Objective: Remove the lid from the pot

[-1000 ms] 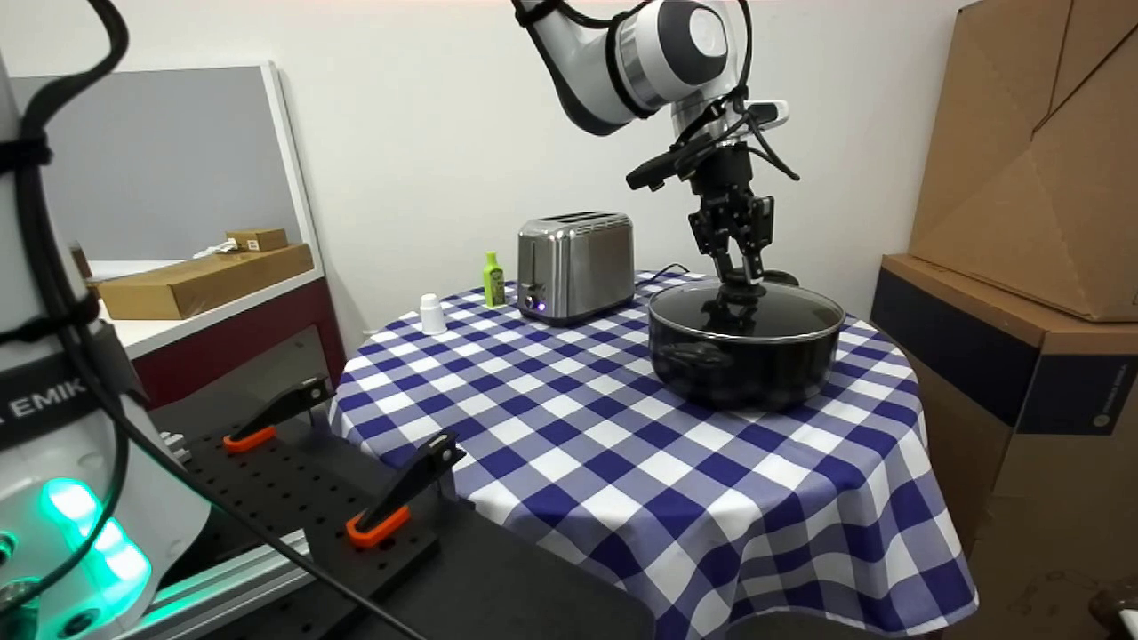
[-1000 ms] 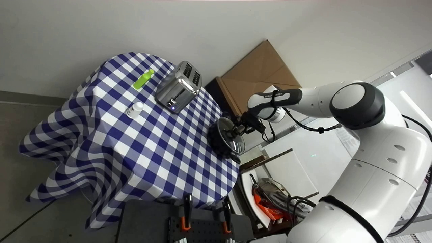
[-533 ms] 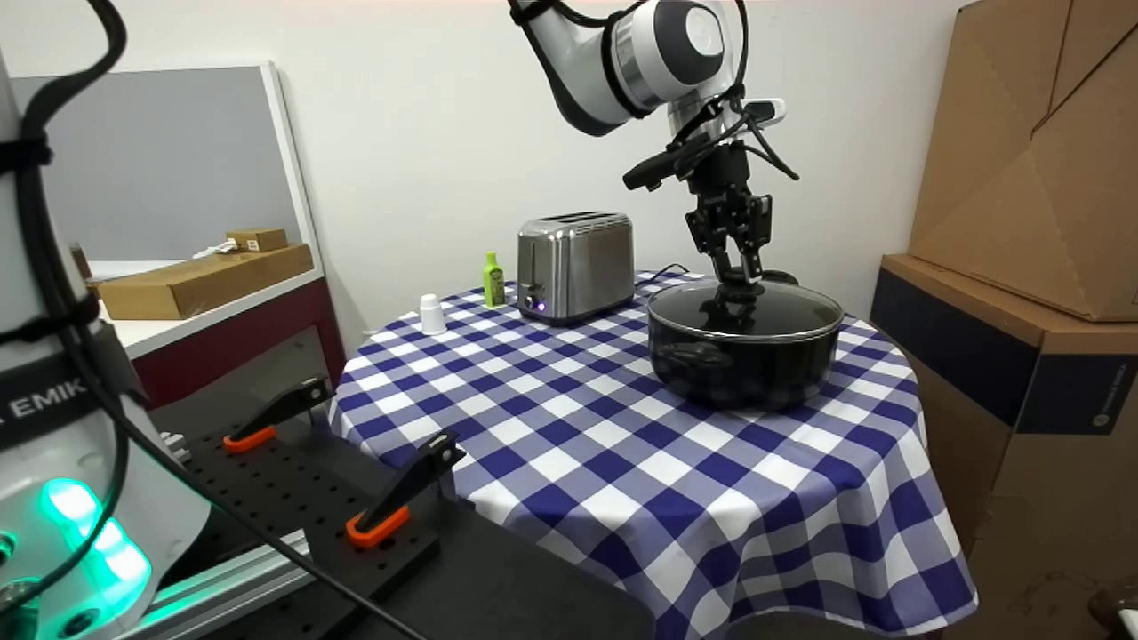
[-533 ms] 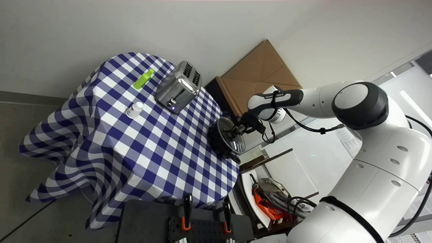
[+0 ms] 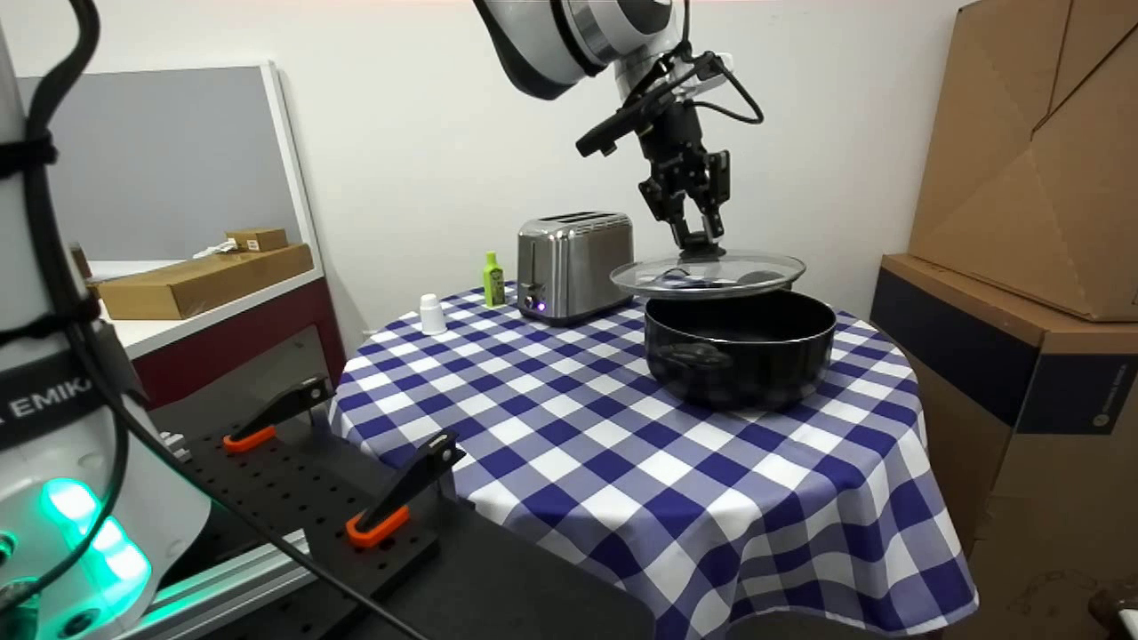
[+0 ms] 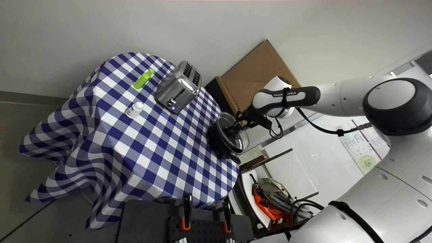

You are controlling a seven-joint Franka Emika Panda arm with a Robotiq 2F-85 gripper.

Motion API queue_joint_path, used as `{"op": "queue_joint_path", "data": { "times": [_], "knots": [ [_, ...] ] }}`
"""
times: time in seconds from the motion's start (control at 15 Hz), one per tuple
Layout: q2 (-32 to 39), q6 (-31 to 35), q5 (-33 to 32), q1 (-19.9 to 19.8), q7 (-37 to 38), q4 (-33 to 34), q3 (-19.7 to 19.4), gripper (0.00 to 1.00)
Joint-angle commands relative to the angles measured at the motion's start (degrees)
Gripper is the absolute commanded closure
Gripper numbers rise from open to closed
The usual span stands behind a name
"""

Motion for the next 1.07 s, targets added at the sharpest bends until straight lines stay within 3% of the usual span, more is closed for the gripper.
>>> {"op": "queue_joint_path", "data": {
  "times": [0.0, 0.4, 0.6, 1.0],
  "knots": [
    [-7.66, -1.79, -0.85, 0.71, -4.31, -6.6, 3.96, 0.75],
    [-9.33, -2.36, 0.94, 1.9, -9.8, -12.42, 13.26, 0.75],
    [-8.28, -3.0, 0.97, 3.33, -9.41, -14.26, 16.01, 0.75],
    [-6.7, -1.96, -0.56, 4.74, -6.96, -18.22, 17.06, 0.75]
  ]
}}
